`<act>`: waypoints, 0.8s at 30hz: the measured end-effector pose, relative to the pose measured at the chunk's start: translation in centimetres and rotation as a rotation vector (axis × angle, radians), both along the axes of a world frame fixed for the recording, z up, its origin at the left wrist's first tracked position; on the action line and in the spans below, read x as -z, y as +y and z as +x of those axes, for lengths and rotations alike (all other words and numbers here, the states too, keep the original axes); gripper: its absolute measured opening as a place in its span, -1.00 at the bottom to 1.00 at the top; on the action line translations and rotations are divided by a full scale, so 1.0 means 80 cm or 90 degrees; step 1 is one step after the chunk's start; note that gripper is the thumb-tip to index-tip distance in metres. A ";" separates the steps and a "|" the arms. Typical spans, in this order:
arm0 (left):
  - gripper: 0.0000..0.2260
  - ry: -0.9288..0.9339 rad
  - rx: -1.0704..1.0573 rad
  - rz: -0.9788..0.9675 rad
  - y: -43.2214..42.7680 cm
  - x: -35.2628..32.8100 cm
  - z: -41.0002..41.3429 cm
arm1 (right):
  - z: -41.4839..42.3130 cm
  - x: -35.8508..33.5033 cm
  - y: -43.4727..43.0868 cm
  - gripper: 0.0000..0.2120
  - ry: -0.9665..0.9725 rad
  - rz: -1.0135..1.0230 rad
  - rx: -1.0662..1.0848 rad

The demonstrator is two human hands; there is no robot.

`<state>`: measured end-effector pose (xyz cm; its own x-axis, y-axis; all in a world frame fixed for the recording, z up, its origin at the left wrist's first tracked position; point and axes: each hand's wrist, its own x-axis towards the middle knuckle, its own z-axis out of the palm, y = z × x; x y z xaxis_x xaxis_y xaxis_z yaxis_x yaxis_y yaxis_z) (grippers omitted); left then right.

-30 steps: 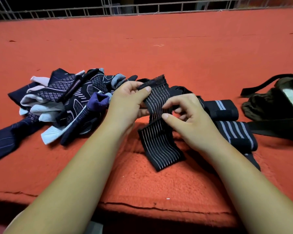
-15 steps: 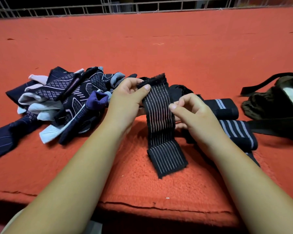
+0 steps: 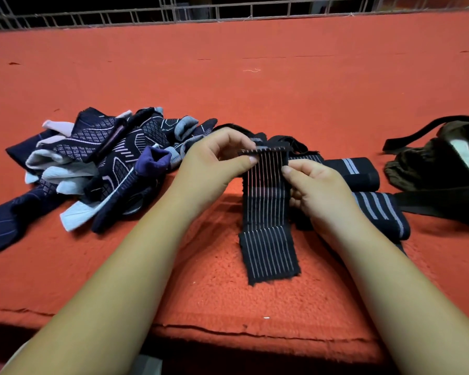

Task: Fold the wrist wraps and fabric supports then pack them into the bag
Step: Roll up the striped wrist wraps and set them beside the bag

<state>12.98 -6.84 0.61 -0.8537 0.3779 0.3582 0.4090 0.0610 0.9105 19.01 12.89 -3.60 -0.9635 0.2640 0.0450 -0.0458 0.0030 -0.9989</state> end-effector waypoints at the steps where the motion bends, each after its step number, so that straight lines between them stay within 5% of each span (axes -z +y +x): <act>1: -0.87 0.022 0.000 -0.033 0.000 0.002 0.000 | -0.001 0.000 0.001 -0.83 0.001 -0.008 0.002; 6: -0.79 0.092 -0.011 -0.122 0.002 0.011 0.001 | 0.000 -0.003 0.000 -0.85 0.017 -0.032 -0.005; 17: -0.73 0.032 0.006 -0.166 0.002 0.016 0.001 | -0.002 0.001 0.007 -0.75 0.020 -0.037 -0.012; 24: -0.77 0.063 0.016 -0.208 0.001 0.021 -0.001 | 0.001 -0.006 0.000 -0.78 0.030 -0.149 -0.030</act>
<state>12.90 -6.79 -1.04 -0.8097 0.5069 0.2956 0.4998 0.3318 0.8001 19.10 12.87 -3.10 -0.9735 0.2266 0.0326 -0.0862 -0.2312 -0.9691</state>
